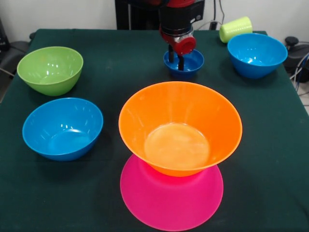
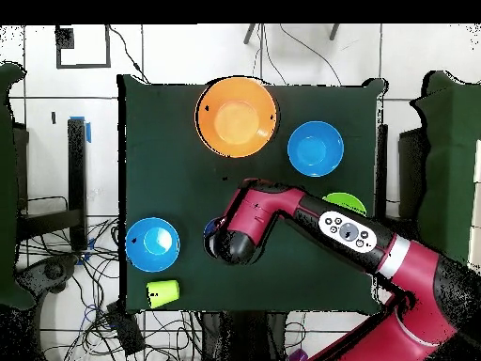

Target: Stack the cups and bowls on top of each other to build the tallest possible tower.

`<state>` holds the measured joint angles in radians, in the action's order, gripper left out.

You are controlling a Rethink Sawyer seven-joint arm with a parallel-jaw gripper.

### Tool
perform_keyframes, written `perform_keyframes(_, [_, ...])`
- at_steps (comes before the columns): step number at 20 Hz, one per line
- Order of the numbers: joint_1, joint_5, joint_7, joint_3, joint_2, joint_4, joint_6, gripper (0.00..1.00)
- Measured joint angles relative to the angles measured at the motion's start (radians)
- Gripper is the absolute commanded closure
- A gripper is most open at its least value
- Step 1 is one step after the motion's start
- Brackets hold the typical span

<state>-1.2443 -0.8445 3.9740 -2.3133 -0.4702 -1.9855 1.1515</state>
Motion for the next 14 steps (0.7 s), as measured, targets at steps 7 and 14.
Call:
perform_keyframes(7, [0.000,0.000,0.000,-0.003,0.003,0.023,-0.034,0.00])
perform_keyframes(14, [0.000,0.000,0.000,-0.004,0.010,0.030,-0.044,0.00])
